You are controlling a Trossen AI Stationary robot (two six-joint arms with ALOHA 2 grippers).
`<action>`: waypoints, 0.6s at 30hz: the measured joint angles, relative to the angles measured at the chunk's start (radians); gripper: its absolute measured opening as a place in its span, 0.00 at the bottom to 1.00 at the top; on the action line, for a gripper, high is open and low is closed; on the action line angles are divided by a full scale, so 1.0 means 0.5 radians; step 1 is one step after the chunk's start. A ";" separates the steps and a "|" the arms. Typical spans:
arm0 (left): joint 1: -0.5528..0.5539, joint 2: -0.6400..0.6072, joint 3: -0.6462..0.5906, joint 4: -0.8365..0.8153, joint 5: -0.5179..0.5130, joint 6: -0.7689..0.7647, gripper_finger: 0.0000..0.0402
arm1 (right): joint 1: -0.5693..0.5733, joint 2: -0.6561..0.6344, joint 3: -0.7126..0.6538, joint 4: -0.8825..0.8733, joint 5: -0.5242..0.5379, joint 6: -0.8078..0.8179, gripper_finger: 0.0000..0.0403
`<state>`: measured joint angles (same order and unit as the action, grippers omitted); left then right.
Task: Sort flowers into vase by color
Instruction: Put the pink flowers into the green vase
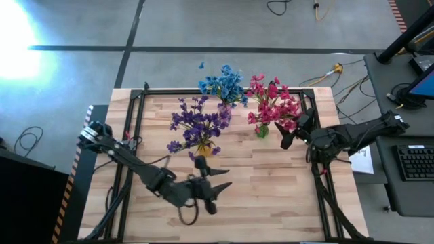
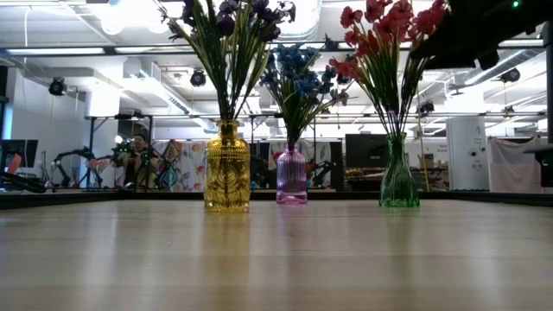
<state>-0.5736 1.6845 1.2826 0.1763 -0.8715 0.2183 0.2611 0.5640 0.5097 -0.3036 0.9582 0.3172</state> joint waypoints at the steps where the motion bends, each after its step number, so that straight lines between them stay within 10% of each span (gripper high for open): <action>1: -0.017 -0.042 0.002 -0.015 0.016 0.008 0.43 | 0.000 0.000 0.019 -0.016 -0.039 0.000 0.69; 18: -0.364 -0.588 -0.003 -1.427 0.506 -0.860 0.43 | 0.002 -0.148 0.136 -0.393 -0.316 0.152 0.67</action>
<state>-0.7555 1.3903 1.2812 -0.5373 -0.6186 -0.2115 0.2619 0.4900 0.5777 -0.5000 0.8001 0.3930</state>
